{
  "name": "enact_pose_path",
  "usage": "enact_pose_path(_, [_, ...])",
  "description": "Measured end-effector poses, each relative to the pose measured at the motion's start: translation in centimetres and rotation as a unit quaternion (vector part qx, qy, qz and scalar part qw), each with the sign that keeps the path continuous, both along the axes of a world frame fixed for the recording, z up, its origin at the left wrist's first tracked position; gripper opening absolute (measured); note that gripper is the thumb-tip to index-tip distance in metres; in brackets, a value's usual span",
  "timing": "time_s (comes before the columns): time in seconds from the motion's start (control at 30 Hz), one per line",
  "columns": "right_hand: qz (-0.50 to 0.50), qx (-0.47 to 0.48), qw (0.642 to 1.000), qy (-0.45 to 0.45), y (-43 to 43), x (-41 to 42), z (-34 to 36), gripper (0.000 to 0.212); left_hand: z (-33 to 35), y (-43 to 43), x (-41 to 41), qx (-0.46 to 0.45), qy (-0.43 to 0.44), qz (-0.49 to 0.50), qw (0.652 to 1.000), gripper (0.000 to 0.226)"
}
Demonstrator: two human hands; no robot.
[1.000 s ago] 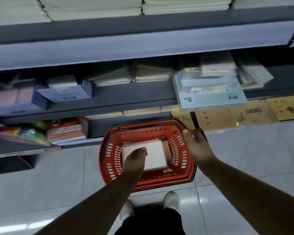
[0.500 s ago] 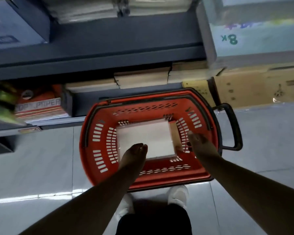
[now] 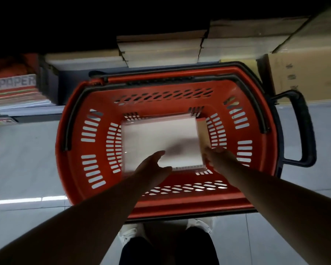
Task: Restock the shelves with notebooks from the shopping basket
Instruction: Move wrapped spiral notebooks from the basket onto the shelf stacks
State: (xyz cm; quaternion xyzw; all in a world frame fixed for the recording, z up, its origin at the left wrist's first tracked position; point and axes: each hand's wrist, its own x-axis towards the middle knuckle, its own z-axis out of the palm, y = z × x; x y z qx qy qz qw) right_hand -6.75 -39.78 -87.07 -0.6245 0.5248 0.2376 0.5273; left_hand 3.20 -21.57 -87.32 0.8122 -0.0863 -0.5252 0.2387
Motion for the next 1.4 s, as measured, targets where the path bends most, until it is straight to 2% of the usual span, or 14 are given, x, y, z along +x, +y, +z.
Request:
enact_pose_path(0.13, [0.027, 0.001, 0.999, 0.030, 0.9, 0.6, -2.3, 0.031, -2.1, -0.6, 0.1, -0.009, 0.012, 0.006, 1.000, 0.064])
enact_pose_path(0.2, [0.009, -0.001, 0.999, 0.035, 1.3, 0.7, -3.1, 0.034, -2.9, -0.6, 0.1, -0.016, 0.018, 0.027, 0.999, 0.063])
enact_pose_path(0.37, [-0.025, -0.023, 0.998, 0.055, 1.3, 0.6, -4.2, 0.027, -3.7, -0.7, 0.3, -0.025, 0.005, 0.036, 0.999, 0.064])
enact_pose_path(0.5, [-0.064, 0.005, 0.996, 0.057, 0.9, 1.2, -3.8, 0.021, -3.8, -0.7, 0.7, -0.019, -0.019, -0.020, 0.999, 0.073])
enact_pose_path(0.63, [-0.149, 0.083, 0.984, 0.041, 0.8, 2.4, -2.5, 0.014, -3.0, -0.2, 0.6, -0.077, -0.052, -0.096, 0.991, 0.085])
enact_pose_path(0.7, [-0.147, 0.110, 0.983, 0.027, 0.3, 3.0, -1.5, 0.024, -2.4, -0.1, 0.7, -0.086, -0.098, -0.129, 0.983, 0.088])
enact_pose_path(0.77, [-0.130, 0.141, 0.982, -0.002, -0.4, 3.4, -0.4, 0.035, -1.7, -0.1, 0.8, -0.064, -0.181, -0.152, 0.970, 0.083])
enact_pose_path(0.87, [-0.153, 0.197, 0.967, -0.051, -1.2, 4.1, 1.5, 0.011, -0.9, -0.3, 0.8, -0.052, -0.285, -0.122, 0.949, 0.056])
enact_pose_path(0.9, [-0.164, 0.202, 0.964, -0.060, -1.3, 4.3, 1.8, 0.008, -0.6, -0.5, 0.8, -0.049, -0.291, -0.076, 0.953, 0.046])
enact_pose_path(0.97, [-0.163, 0.205, 0.962, -0.070, -1.4, 4.7, 2.4, 0.017, 0.0, -0.6, 1.3, -0.023, -0.304, -0.022, 0.952, 0.038])
enact_pose_path(1.07, [-0.181, 0.217, 0.957, -0.068, -1.4, 4.8, 3.2, 0.026, 0.9, -0.7, 2.9, -0.012, -0.338, -0.042, 0.940, 0.034])
enact_pose_path(1.23, [-0.217, 0.188, 0.956, -0.069, -0.5, 4.4, 4.4, 0.016, 3.4, -0.9, 5.7, -0.019, -0.347, -0.071, 0.935, 0.032])
enact_pose_path(1.33, [-0.216, 0.123, 0.967, -0.062, -0.3, 3.6, 4.7, 0.006, 5.0, -1.4, 7.0, -0.001, -0.363, -0.096, 0.927, 0.027])
enact_pose_path(1.4, [-0.223, 0.095, 0.968, -0.062, -0.5, 3.0, 5.2, 0.006, 6.5, -1.8, 7.5, -0.037, -0.350, -0.064, 0.934, 0.023])
